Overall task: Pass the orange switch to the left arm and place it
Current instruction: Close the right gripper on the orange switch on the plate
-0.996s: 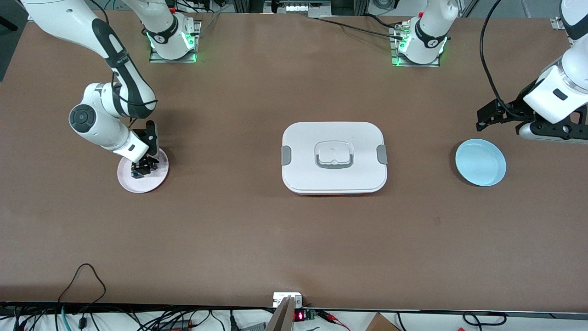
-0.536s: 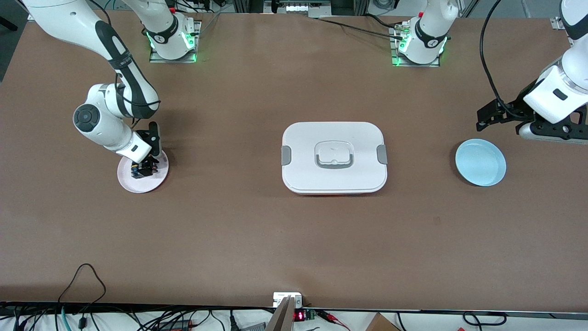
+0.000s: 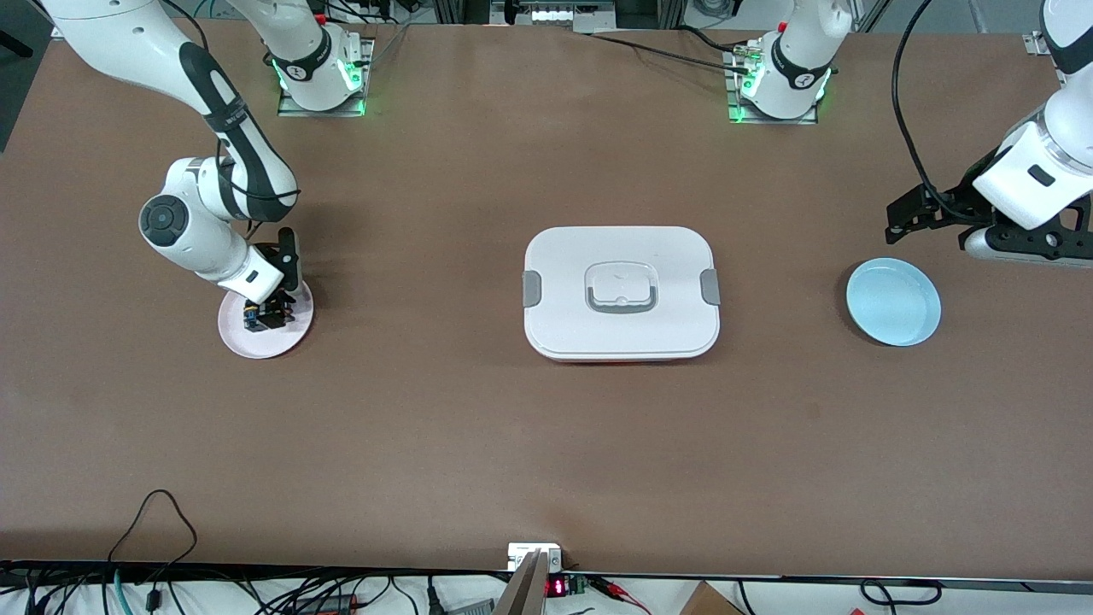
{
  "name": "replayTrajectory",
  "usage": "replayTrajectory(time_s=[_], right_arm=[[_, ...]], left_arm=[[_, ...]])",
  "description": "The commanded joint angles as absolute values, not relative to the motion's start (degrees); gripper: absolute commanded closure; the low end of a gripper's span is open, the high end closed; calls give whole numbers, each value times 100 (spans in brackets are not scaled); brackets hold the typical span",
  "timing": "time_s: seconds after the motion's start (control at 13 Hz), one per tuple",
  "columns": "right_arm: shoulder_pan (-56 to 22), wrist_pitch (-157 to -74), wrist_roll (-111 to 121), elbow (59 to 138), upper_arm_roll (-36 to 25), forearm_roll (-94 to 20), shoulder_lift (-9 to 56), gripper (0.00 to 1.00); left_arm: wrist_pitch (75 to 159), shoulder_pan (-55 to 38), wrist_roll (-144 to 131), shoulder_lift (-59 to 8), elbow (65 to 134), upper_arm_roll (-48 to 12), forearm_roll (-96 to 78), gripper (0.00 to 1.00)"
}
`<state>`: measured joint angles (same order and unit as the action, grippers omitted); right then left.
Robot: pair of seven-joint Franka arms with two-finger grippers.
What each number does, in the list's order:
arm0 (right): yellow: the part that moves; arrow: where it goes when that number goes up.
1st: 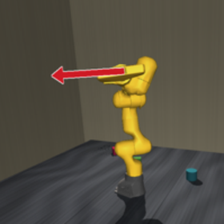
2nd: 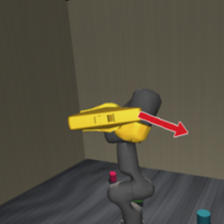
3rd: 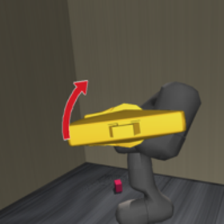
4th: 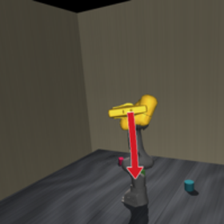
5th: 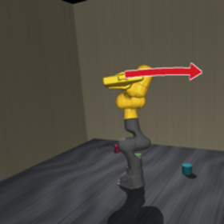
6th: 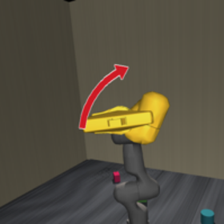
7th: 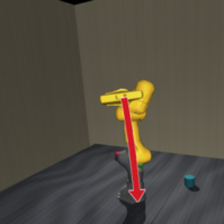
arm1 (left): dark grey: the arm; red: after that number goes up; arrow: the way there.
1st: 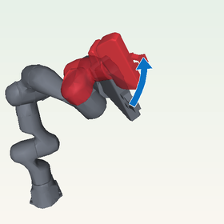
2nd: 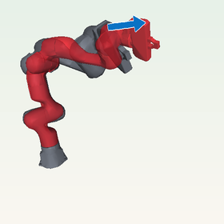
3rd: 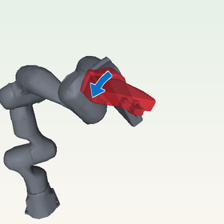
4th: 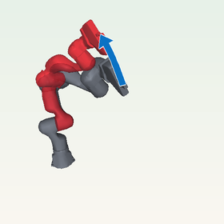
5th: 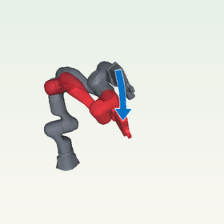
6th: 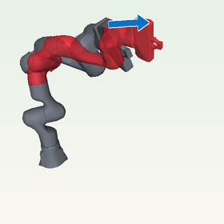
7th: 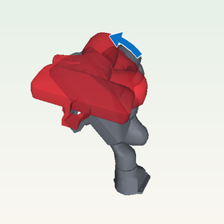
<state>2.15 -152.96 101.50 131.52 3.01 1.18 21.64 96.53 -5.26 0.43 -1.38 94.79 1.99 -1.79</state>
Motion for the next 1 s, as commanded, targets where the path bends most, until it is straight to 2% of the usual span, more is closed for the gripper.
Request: replayTrajectory(time_s=[0.0,0.38,0.61,0.92], right_arm=[[228,-15434,10186,13254,316,35,2136,0],[246,-15583,10187,13342,316,35,2162,1],[255,-15583,10195,13342,316,35,2171,9],[290,-15583,10195,13342,316,35,2162,10]], left_arm=[[9624,-536,0,-123,9483,176,-35,0],[9624,-554,-17,-123,9483,167,-35,0],[9624,-554,-18,-123,9483,167,-35,0],[9624,-554,-18,-123,9483,167,-35,0]])
